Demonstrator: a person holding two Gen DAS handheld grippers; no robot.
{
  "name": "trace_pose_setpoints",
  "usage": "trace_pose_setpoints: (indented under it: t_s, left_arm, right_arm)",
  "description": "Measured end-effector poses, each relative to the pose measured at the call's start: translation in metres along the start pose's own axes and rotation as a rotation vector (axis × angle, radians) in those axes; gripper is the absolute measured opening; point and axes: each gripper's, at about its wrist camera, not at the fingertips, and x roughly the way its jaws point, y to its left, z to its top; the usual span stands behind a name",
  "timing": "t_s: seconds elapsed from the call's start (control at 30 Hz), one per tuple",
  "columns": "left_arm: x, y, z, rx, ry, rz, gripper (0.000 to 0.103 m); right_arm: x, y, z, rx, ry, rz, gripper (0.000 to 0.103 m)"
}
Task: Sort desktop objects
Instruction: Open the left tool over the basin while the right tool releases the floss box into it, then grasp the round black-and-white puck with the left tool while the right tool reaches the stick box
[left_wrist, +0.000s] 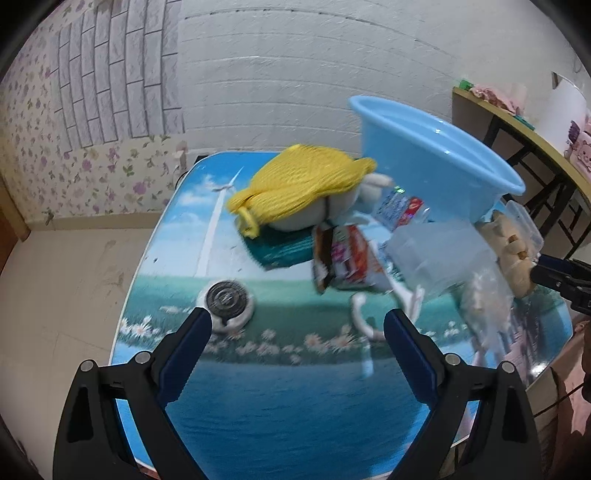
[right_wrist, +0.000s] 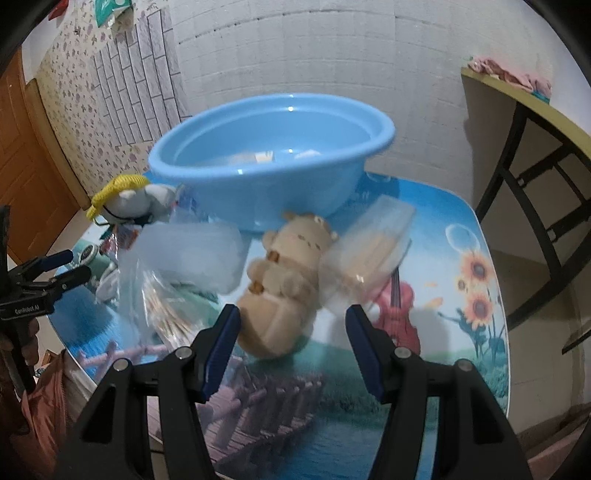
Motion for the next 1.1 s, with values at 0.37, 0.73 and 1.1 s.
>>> trace_pose_setpoints:
  t_s: [0.37, 0.73, 1.1]
  left_arm:
    - [0.008, 0.016, -0.006, -0.042, 0.025, 0.038, 0.095]
    - [0.015, 0.018, -0.005, 0.002, 0.003, 0.094, 0.078]
    - [0.010, 0.014, -0.003, 0.026, -0.018, 0.054, 0.028]
  right_arm:
    - [-0.017, -0.008, -0.003, 0.028, -0.079, 0.011, 0.059]
    - [-0.007, -0.031, 0.008, 0.134, -0.084, -0.034, 0.059]
    - [0.005, -0.033, 0.022, 0.165, -0.095, -0.025, 0.049]
